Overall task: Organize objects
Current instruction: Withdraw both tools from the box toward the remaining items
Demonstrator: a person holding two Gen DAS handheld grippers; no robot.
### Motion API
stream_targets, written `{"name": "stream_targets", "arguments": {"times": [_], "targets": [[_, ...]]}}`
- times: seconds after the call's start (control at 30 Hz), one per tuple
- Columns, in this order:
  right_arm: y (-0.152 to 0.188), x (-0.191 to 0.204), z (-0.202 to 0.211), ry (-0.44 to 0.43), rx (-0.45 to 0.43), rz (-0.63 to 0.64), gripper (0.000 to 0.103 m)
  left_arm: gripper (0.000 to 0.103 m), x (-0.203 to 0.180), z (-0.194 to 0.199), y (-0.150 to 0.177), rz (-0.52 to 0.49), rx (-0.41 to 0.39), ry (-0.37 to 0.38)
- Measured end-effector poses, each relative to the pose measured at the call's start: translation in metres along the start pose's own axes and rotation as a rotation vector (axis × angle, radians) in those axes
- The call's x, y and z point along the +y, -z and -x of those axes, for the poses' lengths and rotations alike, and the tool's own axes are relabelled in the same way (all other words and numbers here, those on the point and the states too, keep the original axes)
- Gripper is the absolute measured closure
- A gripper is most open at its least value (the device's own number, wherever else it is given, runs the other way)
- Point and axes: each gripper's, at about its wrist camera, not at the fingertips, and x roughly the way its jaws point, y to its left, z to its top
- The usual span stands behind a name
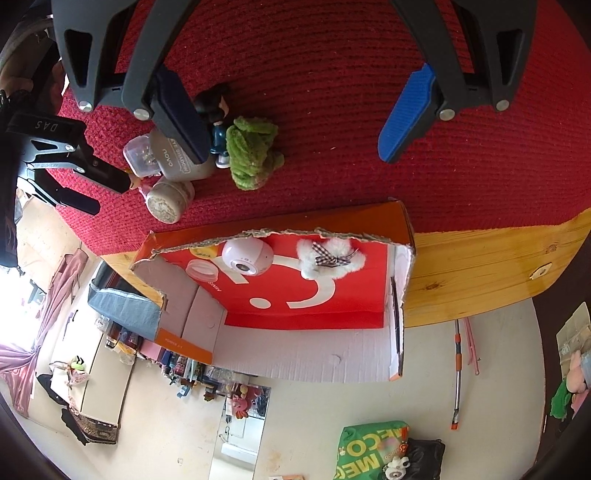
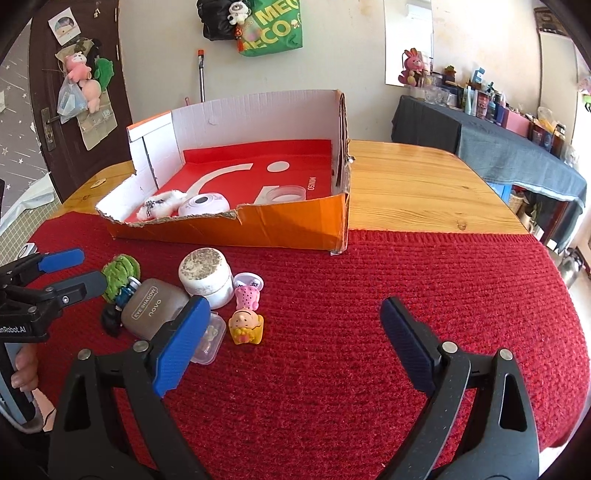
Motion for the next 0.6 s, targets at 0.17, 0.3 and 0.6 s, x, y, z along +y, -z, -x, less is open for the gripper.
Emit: {"name": "stream_targets", "arguments": {"times": [0.17,0.3,0.6], "targets": [[-0.003,-0.003,-0.010,-0.010,0.048,-0.003,0.009,0.009,0.000,-0.009,-0.001,-0.035,0.061,-0.001],[-0.005,-0.004,-0.013,-0.004,0.062,-0.003,0.009,0.009,0.001,-0.014,-0.002,-0.042,0.086,0.005],[0.000,-0.004,-0.016,0.032,0.104,0.044,0.009,0.008,0.009,-0.012,-0.003,-0.103,0.090,-0.069]]}}
